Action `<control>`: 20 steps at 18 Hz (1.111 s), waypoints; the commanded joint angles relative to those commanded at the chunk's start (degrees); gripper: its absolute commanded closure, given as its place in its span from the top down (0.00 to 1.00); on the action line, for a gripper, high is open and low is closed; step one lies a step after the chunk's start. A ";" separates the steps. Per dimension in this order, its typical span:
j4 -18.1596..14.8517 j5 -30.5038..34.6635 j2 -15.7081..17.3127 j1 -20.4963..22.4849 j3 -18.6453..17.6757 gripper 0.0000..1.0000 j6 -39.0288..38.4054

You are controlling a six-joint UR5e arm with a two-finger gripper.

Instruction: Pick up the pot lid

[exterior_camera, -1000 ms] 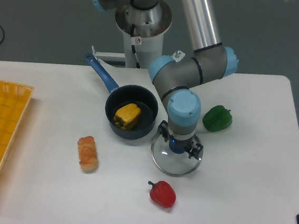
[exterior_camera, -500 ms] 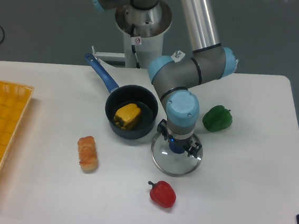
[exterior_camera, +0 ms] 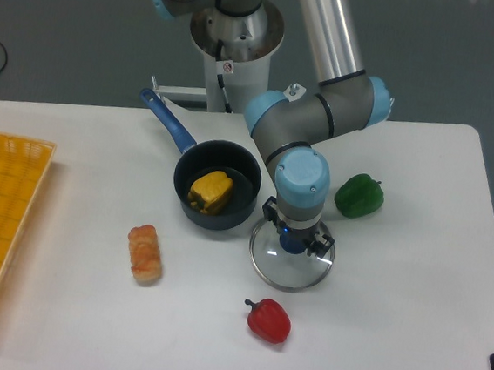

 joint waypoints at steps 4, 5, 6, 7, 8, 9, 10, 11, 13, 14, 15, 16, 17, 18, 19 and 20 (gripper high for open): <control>0.00 0.00 -0.09 0.00 0.00 0.52 -0.35; 0.00 0.00 -0.09 -0.09 0.00 0.52 -0.35; 0.00 0.00 -0.17 -0.09 0.00 0.51 -0.44; 0.00 0.00 -0.17 -0.09 0.00 0.48 -0.44; -0.09 0.00 -0.17 0.00 0.00 0.47 -0.35; -0.09 0.00 -0.17 0.00 0.00 0.47 -0.35; -0.09 0.00 -0.09 0.00 0.09 0.47 -0.35; -0.17 0.09 -0.09 -0.09 0.18 0.47 -0.35; -0.35 0.00 -0.09 0.00 0.53 0.45 -0.35; -0.35 -0.17 0.00 0.00 0.62 0.45 -0.27; -0.35 -0.18 0.09 0.00 0.62 0.45 -0.18; -0.53 -0.26 0.18 0.09 0.79 0.45 -0.09; -0.96 -0.35 0.35 0.17 1.40 0.45 0.00; -1.92 -0.44 0.53 0.26 2.02 0.45 0.09; -3.15 -0.53 0.70 0.26 2.54 0.45 0.17; -4.12 -0.61 1.14 0.26 2.90 0.45 0.17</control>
